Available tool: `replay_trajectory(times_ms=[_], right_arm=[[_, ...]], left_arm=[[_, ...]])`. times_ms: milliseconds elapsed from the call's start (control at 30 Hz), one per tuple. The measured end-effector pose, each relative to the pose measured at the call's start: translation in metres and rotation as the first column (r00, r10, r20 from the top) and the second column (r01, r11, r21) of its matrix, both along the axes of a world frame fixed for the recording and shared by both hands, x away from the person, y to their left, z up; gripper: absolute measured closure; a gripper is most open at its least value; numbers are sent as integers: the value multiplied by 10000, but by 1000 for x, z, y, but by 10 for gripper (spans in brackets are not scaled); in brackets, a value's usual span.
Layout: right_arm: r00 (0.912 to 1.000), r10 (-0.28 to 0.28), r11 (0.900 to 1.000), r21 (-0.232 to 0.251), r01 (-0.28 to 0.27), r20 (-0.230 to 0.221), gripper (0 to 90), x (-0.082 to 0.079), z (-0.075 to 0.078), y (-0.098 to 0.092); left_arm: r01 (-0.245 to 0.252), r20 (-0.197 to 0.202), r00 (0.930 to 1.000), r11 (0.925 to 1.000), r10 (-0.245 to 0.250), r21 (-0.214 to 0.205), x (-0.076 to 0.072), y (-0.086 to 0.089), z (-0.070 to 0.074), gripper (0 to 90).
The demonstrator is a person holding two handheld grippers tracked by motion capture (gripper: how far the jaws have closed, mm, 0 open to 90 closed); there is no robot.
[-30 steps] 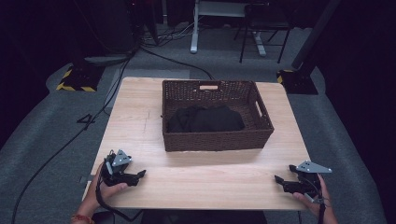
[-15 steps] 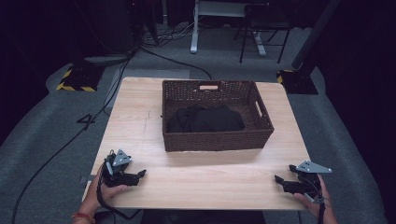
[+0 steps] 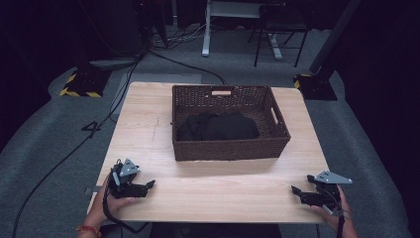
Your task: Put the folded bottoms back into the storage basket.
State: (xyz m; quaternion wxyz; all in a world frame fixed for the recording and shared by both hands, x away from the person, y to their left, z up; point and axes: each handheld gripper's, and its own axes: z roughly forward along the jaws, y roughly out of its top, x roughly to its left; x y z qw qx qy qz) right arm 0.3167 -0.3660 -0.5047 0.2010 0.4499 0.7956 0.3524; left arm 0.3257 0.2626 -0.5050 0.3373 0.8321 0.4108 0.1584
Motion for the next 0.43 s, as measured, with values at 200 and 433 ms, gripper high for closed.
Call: replay_trajectory(times_ms=[200, 433], right_arm=[[9999, 128, 9999, -47, -128, -12, 166, 0, 0, 0], [9999, 120, 9999, -51, -120, -10, 165, 0, 0, 0]], left_arm=[[12, -1, 10000, 10000, -12, 13, 0, 0, 0, 157], [25, 1, 10000, 10000, -25, 14, 0, 0, 0, 157]])
